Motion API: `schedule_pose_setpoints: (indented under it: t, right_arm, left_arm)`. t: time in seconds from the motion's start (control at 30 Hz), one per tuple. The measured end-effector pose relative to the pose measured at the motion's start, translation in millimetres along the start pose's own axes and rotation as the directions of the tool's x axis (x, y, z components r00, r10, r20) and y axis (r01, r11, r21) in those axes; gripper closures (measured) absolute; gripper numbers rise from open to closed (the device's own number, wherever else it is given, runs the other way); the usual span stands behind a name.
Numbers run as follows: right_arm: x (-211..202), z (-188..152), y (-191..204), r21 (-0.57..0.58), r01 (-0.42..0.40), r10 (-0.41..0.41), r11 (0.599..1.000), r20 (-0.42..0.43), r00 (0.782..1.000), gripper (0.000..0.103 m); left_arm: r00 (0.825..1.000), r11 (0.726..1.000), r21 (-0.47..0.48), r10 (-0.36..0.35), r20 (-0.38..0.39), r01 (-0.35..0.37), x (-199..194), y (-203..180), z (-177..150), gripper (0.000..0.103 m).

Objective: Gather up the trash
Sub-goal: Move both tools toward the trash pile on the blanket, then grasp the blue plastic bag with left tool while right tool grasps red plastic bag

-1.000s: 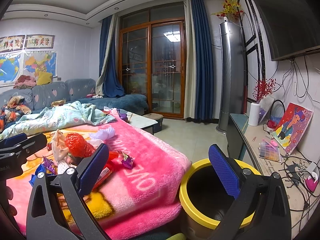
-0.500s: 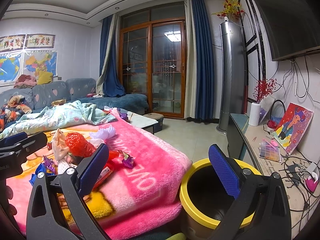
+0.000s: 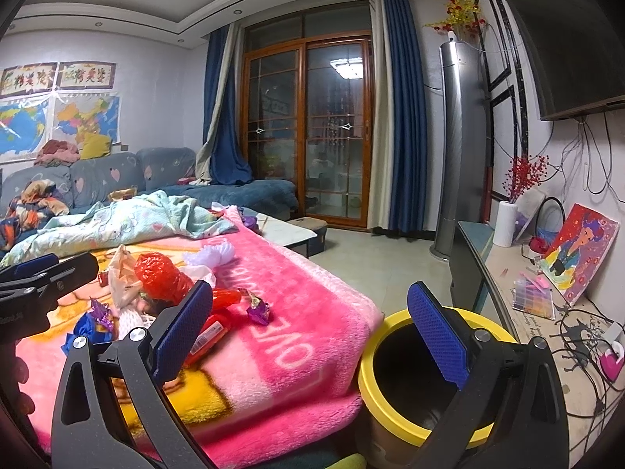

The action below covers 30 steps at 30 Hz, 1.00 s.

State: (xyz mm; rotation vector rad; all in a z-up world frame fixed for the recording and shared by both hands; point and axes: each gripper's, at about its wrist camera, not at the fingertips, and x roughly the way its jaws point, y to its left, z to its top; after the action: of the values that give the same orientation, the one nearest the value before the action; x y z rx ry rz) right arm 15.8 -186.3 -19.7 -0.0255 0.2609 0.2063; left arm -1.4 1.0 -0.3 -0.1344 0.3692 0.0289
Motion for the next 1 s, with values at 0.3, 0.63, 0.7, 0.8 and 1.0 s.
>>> schedule_pose_setpoints:
  t: [0.3, 0.63, 0.7, 0.8, 1.0]
  right_arm:
    - [5, 6, 18, -0.040, -0.104, 0.103, 0.994, -0.023, 0.994, 0.006]
    - [42, 16, 60, -0.078, -0.247, 0.235, 0.966, -0.133, 0.963, 0.006]
    - [53, 17, 68, -0.092, -0.273, 0.255, 0.958, -0.166, 0.953, 0.006]
    - [67, 20, 79, -0.102, -0.313, 0.289, 0.944, -0.198, 0.937, 0.006]
    - [97, 22, 101, -0.166, -0.372, 0.323, 0.913, -0.260, 0.910, 0.006]
  left_arm:
    - [0.999, 0.999, -0.025, 0.042, -0.021, -0.042, 2, 20, 2, 0.010]
    - [0.986, 0.985, -0.076, 0.152, -0.073, -0.158, 6, 67, 1, 0.010]
    - [0.983, 0.982, -0.085, 0.162, -0.088, -0.169, 6, 78, 0, 0.010]
    - [0.977, 0.978, -0.092, 0.173, -0.123, -0.185, 9, 90, -2, 0.010]
    - [0.967, 0.980, -0.109, 0.141, -0.210, -0.166, 21, 109, -13, 0.010]
